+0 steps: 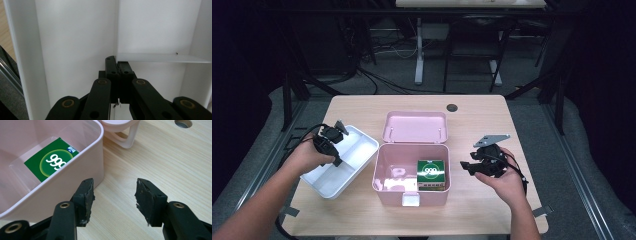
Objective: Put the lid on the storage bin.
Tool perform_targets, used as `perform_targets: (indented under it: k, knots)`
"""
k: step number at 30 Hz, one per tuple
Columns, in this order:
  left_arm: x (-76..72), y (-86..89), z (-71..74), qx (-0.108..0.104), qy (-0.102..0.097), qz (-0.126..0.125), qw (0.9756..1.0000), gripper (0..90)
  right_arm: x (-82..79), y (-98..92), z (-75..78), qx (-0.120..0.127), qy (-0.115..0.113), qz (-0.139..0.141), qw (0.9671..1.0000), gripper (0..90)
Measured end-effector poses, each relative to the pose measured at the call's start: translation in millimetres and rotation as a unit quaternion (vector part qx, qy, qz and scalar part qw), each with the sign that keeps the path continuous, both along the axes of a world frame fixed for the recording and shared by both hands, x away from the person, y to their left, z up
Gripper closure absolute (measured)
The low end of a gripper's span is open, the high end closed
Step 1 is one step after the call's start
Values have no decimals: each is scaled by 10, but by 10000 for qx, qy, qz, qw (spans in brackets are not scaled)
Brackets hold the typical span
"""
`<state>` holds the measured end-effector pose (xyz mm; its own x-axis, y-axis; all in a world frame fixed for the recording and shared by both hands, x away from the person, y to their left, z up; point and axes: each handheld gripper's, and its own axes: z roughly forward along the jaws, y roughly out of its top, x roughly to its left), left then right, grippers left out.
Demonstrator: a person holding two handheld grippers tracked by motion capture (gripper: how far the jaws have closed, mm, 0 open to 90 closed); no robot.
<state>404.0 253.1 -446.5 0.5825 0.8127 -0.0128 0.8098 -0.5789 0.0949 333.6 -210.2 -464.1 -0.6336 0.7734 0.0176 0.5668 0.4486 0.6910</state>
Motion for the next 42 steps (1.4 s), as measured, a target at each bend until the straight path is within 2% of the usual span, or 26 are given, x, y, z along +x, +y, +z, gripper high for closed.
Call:
perform_targets:
  k: [14,28,37,42]
  knots:
    - [-8,-13,322,11,-80,-73,9999,891,5,-12,-3,22,-7,-5,10000,482]
    - [-26,-27,505,9,-114,-136,9998,891,7,-7,-12,14,23,-11,10000,482]
    - [-46,-92,609,226,-139,-508,9984,891,7,-13,-12,19,21,-31,10000,481]
    - [-64,-133,655,333,-210,-793,9961,891,12,-11,-21,14,38,-34,10000,480]
